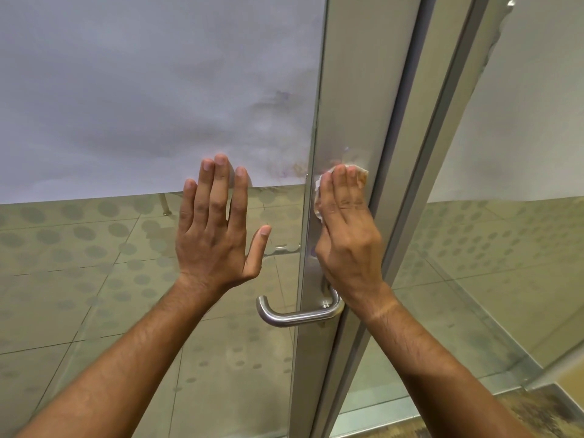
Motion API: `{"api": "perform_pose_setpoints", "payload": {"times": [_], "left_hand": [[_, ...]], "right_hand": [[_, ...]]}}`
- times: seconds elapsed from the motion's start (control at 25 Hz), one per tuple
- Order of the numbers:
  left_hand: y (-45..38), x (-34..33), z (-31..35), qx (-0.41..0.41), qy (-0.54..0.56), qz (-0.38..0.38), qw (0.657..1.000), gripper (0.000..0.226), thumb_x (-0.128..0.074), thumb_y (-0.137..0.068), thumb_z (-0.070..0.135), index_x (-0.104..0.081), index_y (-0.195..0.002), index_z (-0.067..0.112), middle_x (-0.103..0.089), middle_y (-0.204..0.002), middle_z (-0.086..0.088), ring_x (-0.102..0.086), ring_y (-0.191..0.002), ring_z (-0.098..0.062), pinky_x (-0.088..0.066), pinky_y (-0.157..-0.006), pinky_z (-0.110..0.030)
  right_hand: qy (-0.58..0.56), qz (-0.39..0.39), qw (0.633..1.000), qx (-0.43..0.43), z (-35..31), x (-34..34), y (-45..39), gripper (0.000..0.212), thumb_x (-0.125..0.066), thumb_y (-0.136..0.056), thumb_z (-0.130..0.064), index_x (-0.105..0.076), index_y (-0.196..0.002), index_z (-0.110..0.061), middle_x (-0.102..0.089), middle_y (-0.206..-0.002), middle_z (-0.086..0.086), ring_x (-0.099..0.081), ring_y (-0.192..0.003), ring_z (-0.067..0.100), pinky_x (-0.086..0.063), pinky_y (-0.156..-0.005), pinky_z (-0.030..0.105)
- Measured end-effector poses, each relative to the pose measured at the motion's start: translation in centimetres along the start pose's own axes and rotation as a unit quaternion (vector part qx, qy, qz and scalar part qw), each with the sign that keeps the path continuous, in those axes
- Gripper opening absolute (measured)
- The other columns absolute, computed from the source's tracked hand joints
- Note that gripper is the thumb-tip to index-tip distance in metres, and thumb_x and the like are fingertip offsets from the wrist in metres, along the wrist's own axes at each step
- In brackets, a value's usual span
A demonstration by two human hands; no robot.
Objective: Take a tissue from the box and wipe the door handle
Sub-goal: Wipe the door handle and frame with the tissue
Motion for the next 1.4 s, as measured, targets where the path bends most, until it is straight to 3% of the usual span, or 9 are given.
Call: {"api": "perform_pose_setpoints", "payload": {"times": [0.2,0.36,0.6,0.84,1.04,1.2,1.4], "left_hand": [[0.0,-0.1,0.0,0.002,-0.009,-0.005,1.0,0.088,-0.047,-0.093,0.048,-0.011,-0.158,0.002,-0.012,-0.159,-0.025,0.006,-0.155,-0.029,-0.002,-0.126,-0.046],[-0.1,-0.1,0.0,-0.002,-0.017,-0.008,1.0,0.087,-0.045,-0.093,0.049,-0.011,-0.158,0.001,-0.011,-0.159,-0.026,0.007,-0.155,-0.029,0.0,-0.126,-0.046],[0.0,-0.3,0.0,-0.002,-0.024,-0.007,1.0,0.087,-0.044,-0.093,0.05,-0.011,-0.158,0.001,-0.007,-0.162,-0.023,0.008,-0.154,-0.029,0.001,-0.126,-0.045],[0.0,-0.4,0.0,0.0,-0.025,-0.005,1.0,0.087,-0.044,-0.093,0.05,-0.012,-0.158,0.001,-0.01,-0.159,-0.025,0.006,-0.155,-0.03,-0.002,-0.126,-0.046],[0.1,-0.5,-0.1,-0.001,-0.024,-0.002,1.0,0.088,-0.044,-0.093,0.05,-0.011,-0.158,0.002,-0.009,-0.161,-0.024,0.005,-0.155,-0.03,-0.002,-0.126,-0.047],[0.0,-0.5,0.0,0.0,-0.025,0.0,1.0,0.087,-0.042,-0.094,0.05,-0.009,-0.158,0.002,-0.009,-0.16,-0.024,0.005,-0.155,-0.03,-0.002,-0.126,-0.046],[0.2,-0.6,-0.1,-0.003,-0.025,0.001,1.0,0.087,-0.042,-0.093,0.05,-0.01,-0.158,0.003,-0.01,-0.16,-0.025,0.004,-0.155,-0.031,-0.002,-0.126,-0.047]], "right_hand": [[0.01,-0.129,0.992,-0.012,-0.6,-1.1,3.4,0.071,-0.047,-0.099,-0.032,-0.012,-0.148,0.007,-0.004,-0.158,0.026,-0.001,-0.15,0.035,-0.008,-0.123,0.046],[0.022,-0.127,0.992,-0.008,-0.2,-1.8,2.3,0.083,-0.039,-0.099,-0.049,-0.002,-0.15,0.005,0.007,-0.159,0.023,0.004,-0.15,0.037,-0.001,-0.123,0.048],[0.02,-0.159,0.987,0.02,0.4,-1.8,4.5,0.082,-0.038,-0.099,-0.049,0.001,-0.15,0.001,0.012,-0.16,0.018,0.004,-0.15,0.034,0.0,-0.123,0.044],[-0.024,-0.085,0.996,-0.021,-0.1,-2.7,1.4,0.077,-0.041,-0.1,-0.04,-0.001,-0.151,0.002,0.006,-0.16,0.019,0.001,-0.15,0.037,-0.005,-0.122,0.052],[0.009,-0.149,0.989,0.013,0.5,-1.7,4.4,0.076,-0.044,-0.099,-0.038,-0.005,-0.149,0.003,0.0,-0.159,0.022,0.001,-0.15,0.033,-0.002,-0.123,0.044],[-0.023,-0.083,0.995,-0.043,0.2,-2.3,0.7,0.08,-0.039,-0.099,-0.045,-0.002,-0.15,0.006,0.005,-0.159,0.02,0.003,-0.15,0.038,-0.001,-0.122,0.051],[0.02,-0.174,0.982,0.075,1.0,-1.5,3.9,0.079,-0.04,-0.098,-0.048,-0.008,-0.148,0.003,-0.001,-0.158,0.024,0.0,-0.149,0.033,-0.005,-0.122,0.047]]}}
Point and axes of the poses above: each hand's wrist, its own y-axis away from the middle knuckle, its own x-axis out of the back of the hand, z = x × y, the point moved 4 cm from there along -y, towards the middle knuckle
